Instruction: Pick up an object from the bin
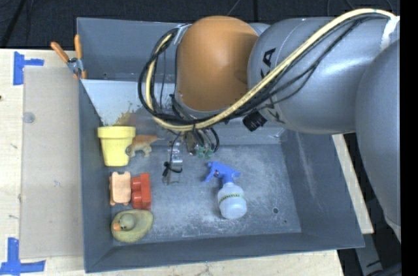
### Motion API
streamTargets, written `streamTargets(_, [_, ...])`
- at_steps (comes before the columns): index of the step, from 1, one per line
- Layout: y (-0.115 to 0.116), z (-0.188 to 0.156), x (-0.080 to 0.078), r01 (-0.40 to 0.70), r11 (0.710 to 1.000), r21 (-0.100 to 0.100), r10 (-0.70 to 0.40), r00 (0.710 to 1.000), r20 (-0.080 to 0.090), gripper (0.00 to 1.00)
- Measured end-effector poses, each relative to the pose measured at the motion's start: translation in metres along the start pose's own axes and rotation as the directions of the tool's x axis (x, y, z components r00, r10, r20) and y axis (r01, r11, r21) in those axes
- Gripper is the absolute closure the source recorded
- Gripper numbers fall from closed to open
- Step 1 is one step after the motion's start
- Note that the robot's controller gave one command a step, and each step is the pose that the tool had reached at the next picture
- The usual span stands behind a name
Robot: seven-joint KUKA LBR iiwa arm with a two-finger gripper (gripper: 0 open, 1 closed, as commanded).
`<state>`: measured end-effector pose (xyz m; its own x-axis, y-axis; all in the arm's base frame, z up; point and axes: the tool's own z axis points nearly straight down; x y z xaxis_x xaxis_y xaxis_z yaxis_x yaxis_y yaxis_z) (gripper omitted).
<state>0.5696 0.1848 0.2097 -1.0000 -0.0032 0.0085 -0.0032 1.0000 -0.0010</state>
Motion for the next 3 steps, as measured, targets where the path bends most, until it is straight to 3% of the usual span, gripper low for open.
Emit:
streamTargets(1, [-0.001,-0.005,-0.001,-0.004,1.000,-0.001,0.004,1.000,0.007,0.00])
streamTargets(2, [0.010,0.029,0.008,0.065,0.998,-0.001,-0.065,0.998,0.011,0.00])
streamTargets(3, [0.012,0.083,0.014,0.037,0.999,-0.002,-0.037,0.999,0.008,0.00])
